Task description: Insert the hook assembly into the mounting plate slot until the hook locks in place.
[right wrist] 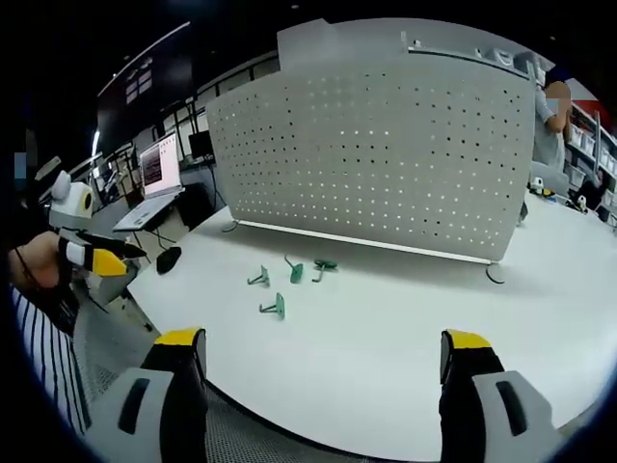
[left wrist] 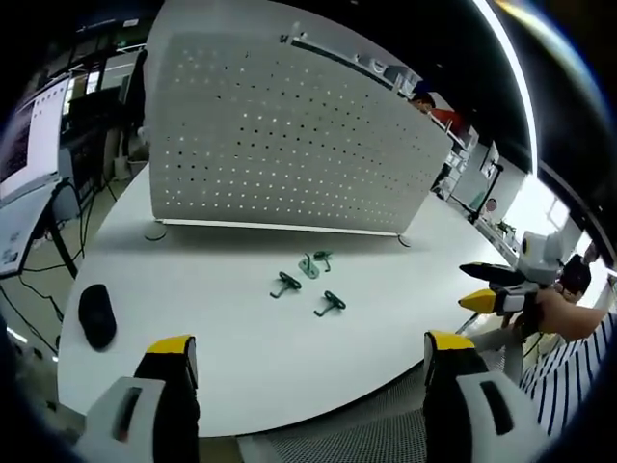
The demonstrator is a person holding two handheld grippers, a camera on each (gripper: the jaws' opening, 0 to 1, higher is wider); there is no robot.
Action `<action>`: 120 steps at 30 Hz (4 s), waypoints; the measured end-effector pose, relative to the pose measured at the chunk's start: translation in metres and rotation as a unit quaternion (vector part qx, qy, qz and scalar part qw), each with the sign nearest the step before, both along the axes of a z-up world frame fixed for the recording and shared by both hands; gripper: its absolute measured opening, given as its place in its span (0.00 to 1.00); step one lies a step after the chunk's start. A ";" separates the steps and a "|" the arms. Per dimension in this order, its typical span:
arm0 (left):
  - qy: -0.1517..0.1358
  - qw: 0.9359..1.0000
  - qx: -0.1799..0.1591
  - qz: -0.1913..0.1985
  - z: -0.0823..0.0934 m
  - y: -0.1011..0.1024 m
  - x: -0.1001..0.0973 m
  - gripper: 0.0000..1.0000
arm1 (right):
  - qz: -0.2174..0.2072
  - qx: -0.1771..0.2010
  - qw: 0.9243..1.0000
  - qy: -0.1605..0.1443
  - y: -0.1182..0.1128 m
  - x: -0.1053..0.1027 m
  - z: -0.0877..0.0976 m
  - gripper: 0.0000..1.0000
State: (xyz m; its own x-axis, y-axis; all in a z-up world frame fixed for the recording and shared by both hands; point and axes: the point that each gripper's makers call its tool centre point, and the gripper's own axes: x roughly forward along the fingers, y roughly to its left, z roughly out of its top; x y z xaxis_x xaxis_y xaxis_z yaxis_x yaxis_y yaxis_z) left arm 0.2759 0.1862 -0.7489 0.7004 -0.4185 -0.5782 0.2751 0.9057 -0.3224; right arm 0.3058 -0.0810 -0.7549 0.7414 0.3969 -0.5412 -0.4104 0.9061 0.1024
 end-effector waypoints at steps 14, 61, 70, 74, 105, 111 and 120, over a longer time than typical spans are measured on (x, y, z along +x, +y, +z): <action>0.002 1.000 0.002 -0.003 -0.002 0.001 0.000 1.00 | -0.002 0.001 1.000 0.001 0.000 -0.001 0.000 0.97; 0.028 1.000 0.005 -0.002 -0.017 0.021 0.009 1.00 | 0.116 -0.020 0.992 0.041 0.083 0.041 -0.043 0.42; 0.040 0.999 0.008 -0.004 -0.019 0.023 0.003 1.00 | 0.156 -0.051 0.985 0.062 0.110 0.052 -0.078 0.33; 0.042 0.999 0.007 -0.004 -0.020 0.023 0.003 1.00 | 0.186 -0.065 0.977 0.078 0.121 0.053 -0.093 0.29; 0.056 0.998 0.008 0.014 -0.025 0.035 -0.003 1.00 | 0.208 -0.127 0.964 0.108 0.132 0.082 -0.141 0.04; 0.056 0.998 0.008 0.010 -0.024 0.032 0.000 1.00 | 0.206 -0.130 0.964 0.104 0.131 0.083 -0.141 0.03; 0.053 0.999 -0.001 0.006 -0.019 0.025 0.004 1.00 | 0.206 -0.125 0.965 0.104 0.132 0.082 -0.142 0.01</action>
